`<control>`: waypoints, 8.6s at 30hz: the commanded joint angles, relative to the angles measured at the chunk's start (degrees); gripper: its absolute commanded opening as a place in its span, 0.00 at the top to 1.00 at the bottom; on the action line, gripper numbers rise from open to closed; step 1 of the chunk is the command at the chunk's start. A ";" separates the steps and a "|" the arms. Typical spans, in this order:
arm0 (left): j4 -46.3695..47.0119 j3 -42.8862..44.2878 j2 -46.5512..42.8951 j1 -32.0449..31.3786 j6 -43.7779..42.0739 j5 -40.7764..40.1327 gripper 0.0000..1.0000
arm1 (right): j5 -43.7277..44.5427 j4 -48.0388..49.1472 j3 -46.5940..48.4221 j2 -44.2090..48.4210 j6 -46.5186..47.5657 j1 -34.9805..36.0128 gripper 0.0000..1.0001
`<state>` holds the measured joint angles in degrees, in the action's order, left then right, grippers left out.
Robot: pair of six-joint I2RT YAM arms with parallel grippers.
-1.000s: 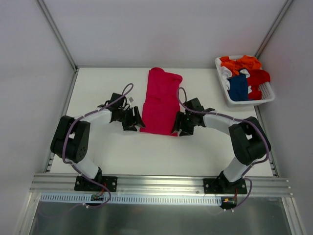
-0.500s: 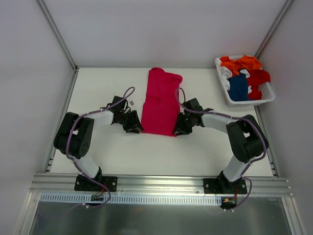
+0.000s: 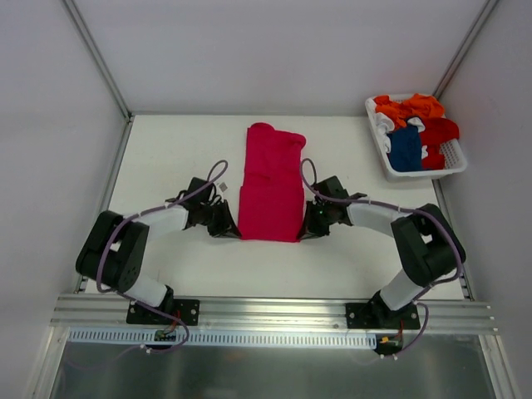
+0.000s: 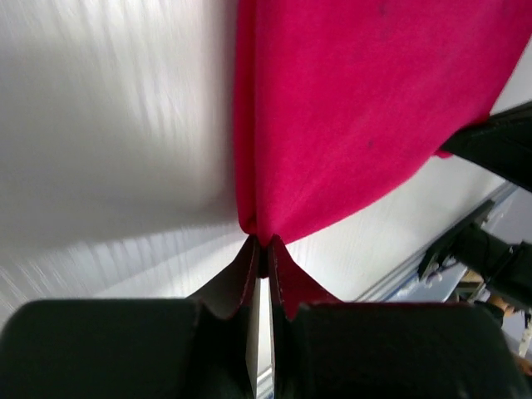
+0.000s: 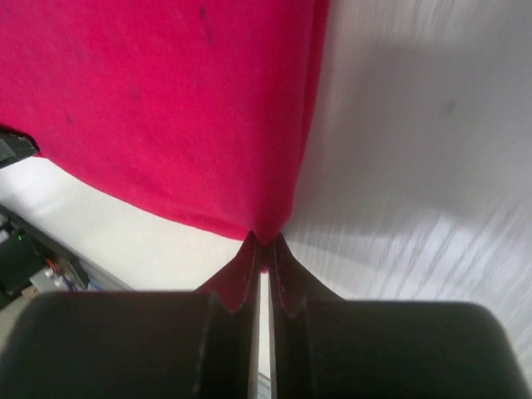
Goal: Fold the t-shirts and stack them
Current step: Fold the tshirt
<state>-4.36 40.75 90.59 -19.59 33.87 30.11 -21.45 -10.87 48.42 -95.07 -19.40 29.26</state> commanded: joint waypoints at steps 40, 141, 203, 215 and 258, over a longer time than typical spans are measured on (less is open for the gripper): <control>-15.24 38.17 3.61 1.75 -1.52 -7.43 1.00 | -7.55 -16.81 41.99 -8.99 11.31 -11.94 1.00; -12.69 49.27 33.44 6.59 -1.78 -8.75 1.00 | -9.04 -7.43 50.16 -33.54 17.29 -8.87 1.00; 3.13 19.19 4.42 11.25 -19.10 6.01 0.24 | -3.86 -15.14 30.50 -8.38 48.58 0.63 0.36; 3.31 17.70 6.36 11.24 -17.87 6.28 0.25 | -4.56 -15.58 31.47 -11.37 48.14 1.94 0.54; 9.46 11.73 6.02 11.24 -17.78 9.89 1.00 | -4.91 -13.47 29.98 -7.16 40.23 0.90 0.99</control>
<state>4.23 53.93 101.54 -8.78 18.37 40.14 -24.91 -25.45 78.91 -106.98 22.70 30.79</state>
